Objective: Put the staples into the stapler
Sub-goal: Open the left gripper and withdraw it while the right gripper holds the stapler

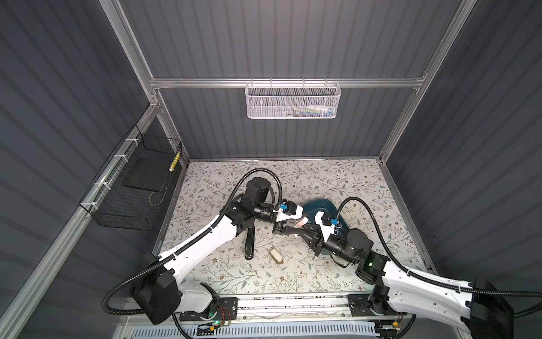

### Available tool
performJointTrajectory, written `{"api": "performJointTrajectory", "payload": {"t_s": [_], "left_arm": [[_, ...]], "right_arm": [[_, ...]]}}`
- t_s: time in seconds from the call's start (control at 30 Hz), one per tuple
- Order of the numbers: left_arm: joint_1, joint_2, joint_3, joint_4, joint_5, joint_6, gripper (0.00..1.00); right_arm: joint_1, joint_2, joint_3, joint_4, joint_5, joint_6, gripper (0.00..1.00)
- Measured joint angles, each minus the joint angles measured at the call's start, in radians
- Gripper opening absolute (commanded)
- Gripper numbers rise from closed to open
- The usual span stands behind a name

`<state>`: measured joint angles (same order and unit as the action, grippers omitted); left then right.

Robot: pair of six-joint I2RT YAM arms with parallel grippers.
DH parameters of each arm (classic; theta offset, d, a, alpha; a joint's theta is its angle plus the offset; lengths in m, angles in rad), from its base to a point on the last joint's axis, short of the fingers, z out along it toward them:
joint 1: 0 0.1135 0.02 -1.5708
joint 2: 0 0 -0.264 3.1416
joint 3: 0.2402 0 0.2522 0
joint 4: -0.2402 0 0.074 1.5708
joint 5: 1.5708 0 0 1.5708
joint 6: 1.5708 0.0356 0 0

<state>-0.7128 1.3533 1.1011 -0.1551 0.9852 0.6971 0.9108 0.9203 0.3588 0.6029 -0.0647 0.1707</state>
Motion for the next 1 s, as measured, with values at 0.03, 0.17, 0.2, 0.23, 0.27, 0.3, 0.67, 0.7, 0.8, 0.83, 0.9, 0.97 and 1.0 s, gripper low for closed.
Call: {"api": "performJointTrajectory", "payload": {"t_s": [0.03, 0.17, 0.2, 0.23, 0.27, 0.3, 0.67, 0.7, 0.8, 0.83, 0.9, 0.97, 1.0], "left_arm": [[0.005, 0.0, 0.0, 0.008, -0.001, -0.008, 0.58], [0.044, -0.009, -0.002, 0.042, -0.019, -0.056, 0.58], [0.055, -0.016, -0.005, 0.054, -0.031, -0.068, 0.58], [0.066, -0.026, -0.013, 0.069, -0.045, -0.077, 0.59], [0.078, -0.036, -0.021, 0.082, -0.061, -0.083, 0.58], [0.09, -0.046, -0.029, 0.092, -0.078, -0.086, 0.58], [0.134, -0.098, -0.046, 0.062, -0.267, 0.012, 0.55], [0.134, -0.102, -0.047, 0.052, -0.281, 0.034, 0.55], [0.134, -0.106, -0.048, 0.011, -0.313, 0.104, 0.53], [0.134, -0.106, -0.048, -0.003, -0.32, 0.124, 0.53], [0.134, -0.106, -0.048, -0.035, -0.334, 0.163, 0.53], [0.134, -0.106, -0.048, -0.063, -0.344, 0.198, 0.53], [0.134, -0.106, -0.048, -0.078, -0.348, 0.218, 0.53]], "right_arm": [[0.0, 0.007, 0.005, -0.009, 0.015, 0.007, 0.17], [-0.007, 0.045, 0.03, -0.087, 0.095, 0.047, 0.17], [-0.008, 0.057, 0.042, -0.115, 0.111, 0.059, 0.18], [-0.008, 0.069, 0.056, -0.145, 0.125, 0.072, 0.18], [-0.008, 0.083, 0.074, -0.178, 0.139, 0.086, 0.18], [-0.009, 0.098, 0.094, -0.214, 0.151, 0.101, 0.17], [-0.009, 0.316, 0.272, -0.518, 0.208, 0.214, 0.15], [-0.009, 0.343, 0.289, -0.544, 0.21, 0.22, 0.15], [-0.006, 0.424, 0.346, -0.597, 0.215, 0.235, 0.15], [-0.005, 0.447, 0.363, -0.608, 0.216, 0.238, 0.15], [0.0, 0.513, 0.409, -0.634, 0.219, 0.246, 0.15], [0.002, 0.573, 0.453, -0.659, 0.225, 0.25, 0.15], [0.003, 0.607, 0.479, -0.672, 0.228, 0.252, 0.15]]}}
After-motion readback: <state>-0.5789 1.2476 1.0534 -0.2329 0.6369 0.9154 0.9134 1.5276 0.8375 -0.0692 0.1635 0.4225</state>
